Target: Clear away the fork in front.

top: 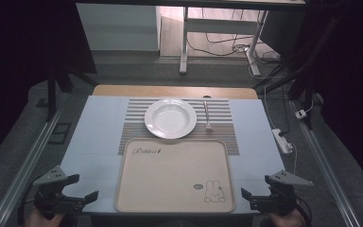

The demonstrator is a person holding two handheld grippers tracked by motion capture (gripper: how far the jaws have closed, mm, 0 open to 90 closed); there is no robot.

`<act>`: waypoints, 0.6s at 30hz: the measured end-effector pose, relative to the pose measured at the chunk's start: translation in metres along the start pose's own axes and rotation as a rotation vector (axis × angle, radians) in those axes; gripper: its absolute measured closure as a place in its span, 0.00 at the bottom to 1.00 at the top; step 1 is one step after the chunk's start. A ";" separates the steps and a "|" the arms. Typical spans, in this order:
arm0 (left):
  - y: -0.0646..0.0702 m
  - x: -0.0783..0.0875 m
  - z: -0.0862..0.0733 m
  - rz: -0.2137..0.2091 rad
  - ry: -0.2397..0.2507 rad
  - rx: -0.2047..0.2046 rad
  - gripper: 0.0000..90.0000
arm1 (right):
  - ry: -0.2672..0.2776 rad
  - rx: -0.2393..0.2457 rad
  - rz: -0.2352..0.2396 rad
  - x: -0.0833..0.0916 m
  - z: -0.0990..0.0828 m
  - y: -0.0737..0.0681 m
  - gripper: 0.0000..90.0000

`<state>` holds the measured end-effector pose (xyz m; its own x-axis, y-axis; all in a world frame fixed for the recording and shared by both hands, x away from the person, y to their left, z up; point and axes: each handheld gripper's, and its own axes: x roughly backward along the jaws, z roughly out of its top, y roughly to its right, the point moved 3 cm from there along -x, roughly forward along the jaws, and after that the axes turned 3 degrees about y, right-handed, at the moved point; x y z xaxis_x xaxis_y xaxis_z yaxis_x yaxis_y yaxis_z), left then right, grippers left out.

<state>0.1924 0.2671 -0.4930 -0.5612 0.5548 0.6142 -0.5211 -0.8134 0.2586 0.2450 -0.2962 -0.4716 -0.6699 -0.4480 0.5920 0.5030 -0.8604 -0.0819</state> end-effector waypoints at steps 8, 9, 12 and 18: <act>0.001 -0.002 0.001 0.005 -0.016 -0.007 0.00 | 0.000 0.001 -0.009 0.000 0.000 0.000 0.00; 0.001 -0.002 0.001 0.007 -0.018 -0.010 0.00 | -0.002 0.003 -0.007 0.000 0.000 0.000 0.00; 0.002 -0.002 0.001 0.012 -0.022 -0.014 0.00 | -0.009 0.016 -0.010 -0.001 0.000 -0.002 0.00; 0.001 -0.003 0.001 0.014 -0.027 -0.013 0.00 | -0.025 0.028 -0.008 -0.002 0.000 -0.003 0.00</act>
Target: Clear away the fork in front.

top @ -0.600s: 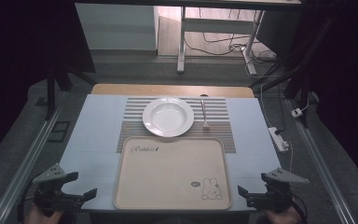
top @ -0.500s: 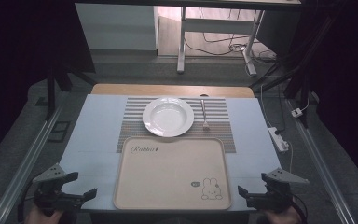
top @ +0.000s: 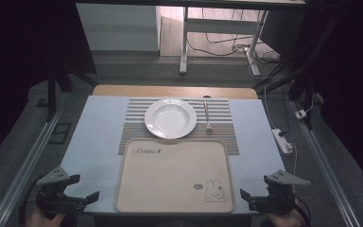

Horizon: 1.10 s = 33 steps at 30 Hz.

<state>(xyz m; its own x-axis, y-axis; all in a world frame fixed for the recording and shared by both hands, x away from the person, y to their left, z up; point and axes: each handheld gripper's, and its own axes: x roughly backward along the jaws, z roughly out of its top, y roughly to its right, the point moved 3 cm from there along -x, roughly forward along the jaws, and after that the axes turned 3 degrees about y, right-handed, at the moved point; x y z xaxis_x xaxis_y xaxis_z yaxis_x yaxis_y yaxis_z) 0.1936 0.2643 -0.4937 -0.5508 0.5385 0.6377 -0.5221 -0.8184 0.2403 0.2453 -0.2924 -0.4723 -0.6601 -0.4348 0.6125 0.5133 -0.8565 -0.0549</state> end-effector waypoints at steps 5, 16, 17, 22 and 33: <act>0.000 0.000 0.000 -0.002 -0.001 0.003 0.00 | 0.017 0.043 -0.001 -0.004 0.005 -0.002 0.00; 0.000 -0.001 0.000 -0.003 -0.006 0.003 0.00 | -0.008 0.041 0.002 -0.030 0.029 0.006 0.00; 0.000 -0.001 0.000 -0.004 -0.006 0.003 0.00 | -0.006 0.044 0.010 -0.034 0.033 0.005 0.00; 0.000 -0.001 0.000 -0.003 -0.009 0.001 0.00 | -0.016 0.072 0.019 -0.050 0.044 0.004 0.00; 0.000 -0.002 0.000 -0.001 -0.014 -0.003 0.00 | -0.038 0.071 0.014 -0.104 0.072 0.016 0.00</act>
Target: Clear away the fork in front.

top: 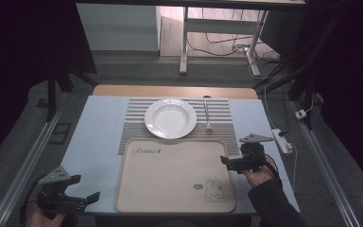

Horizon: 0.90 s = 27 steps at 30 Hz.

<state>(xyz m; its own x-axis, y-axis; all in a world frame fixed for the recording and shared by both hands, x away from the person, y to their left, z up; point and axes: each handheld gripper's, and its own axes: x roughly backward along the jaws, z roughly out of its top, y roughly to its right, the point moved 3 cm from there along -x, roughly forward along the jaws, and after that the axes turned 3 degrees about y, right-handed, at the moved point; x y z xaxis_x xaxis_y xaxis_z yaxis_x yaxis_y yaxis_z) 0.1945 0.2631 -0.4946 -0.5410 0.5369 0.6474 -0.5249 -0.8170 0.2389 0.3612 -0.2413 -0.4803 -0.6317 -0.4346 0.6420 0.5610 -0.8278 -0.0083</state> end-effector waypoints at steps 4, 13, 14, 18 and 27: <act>0.000 0.000 0.000 0.001 -0.002 -0.001 0.00 | -0.020 0.027 -0.011 -0.019 0.011 0.001 0.00; 0.000 0.000 0.000 0.000 -0.003 -0.003 0.00 | -0.064 0.062 -0.071 -0.062 0.032 0.006 0.00; 0.000 0.000 0.000 -0.001 -0.004 -0.004 0.00 | -0.065 0.067 -0.071 -0.065 0.033 0.007 0.00; 0.000 -0.001 0.000 -0.001 -0.007 -0.006 0.00 | -0.088 0.097 -0.096 -0.086 0.040 0.011 0.00; 0.001 -0.001 0.000 -0.004 -0.011 -0.010 0.01 | -0.120 0.124 -0.110 -0.120 0.052 0.013 0.06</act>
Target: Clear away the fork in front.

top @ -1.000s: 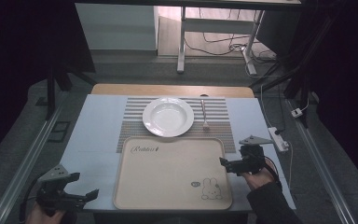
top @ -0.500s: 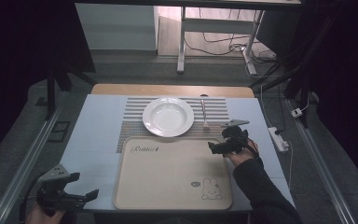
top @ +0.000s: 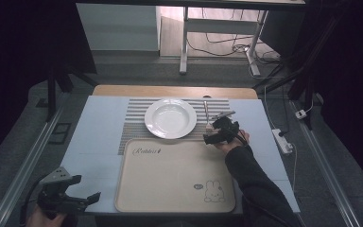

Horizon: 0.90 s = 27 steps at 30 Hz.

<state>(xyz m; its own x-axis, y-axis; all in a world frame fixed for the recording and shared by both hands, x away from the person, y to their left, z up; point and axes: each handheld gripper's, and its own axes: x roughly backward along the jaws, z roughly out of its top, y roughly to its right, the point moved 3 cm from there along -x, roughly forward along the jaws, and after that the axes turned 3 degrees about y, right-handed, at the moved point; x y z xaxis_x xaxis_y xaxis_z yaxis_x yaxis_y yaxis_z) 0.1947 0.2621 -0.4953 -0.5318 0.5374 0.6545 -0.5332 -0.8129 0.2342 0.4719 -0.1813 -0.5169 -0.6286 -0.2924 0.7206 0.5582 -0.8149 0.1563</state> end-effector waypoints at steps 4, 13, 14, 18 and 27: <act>0.000 0.000 0.000 -0.001 -0.003 -0.003 0.01 | -0.009 0.038 -0.024 -0.013 0.008 0.001 0.13; 0.000 0.000 0.000 -0.003 -0.004 -0.005 0.01 | -0.048 0.127 -0.040 -0.028 0.010 0.001 0.32; 0.001 -0.001 0.000 -0.002 -0.005 -0.008 0.02 | -0.063 0.152 -0.032 -0.030 0.010 0.000 0.40; 0.001 -0.001 0.000 -0.003 -0.007 -0.013 0.02 | -0.078 0.171 -0.007 -0.032 0.011 0.000 0.54; 0.002 -0.001 0.000 -0.004 -0.010 -0.019 0.02 | -0.114 0.171 -0.009 -0.030 0.013 0.002 0.80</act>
<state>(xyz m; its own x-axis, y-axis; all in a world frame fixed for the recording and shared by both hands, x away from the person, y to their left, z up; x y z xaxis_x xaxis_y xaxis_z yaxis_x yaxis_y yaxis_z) 0.1944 0.2602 -0.4955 -0.5231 0.5385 0.6606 -0.5481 -0.8061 0.2231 0.4987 -0.1673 -0.5301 -0.5743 -0.2188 0.7889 0.6428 -0.7173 0.2690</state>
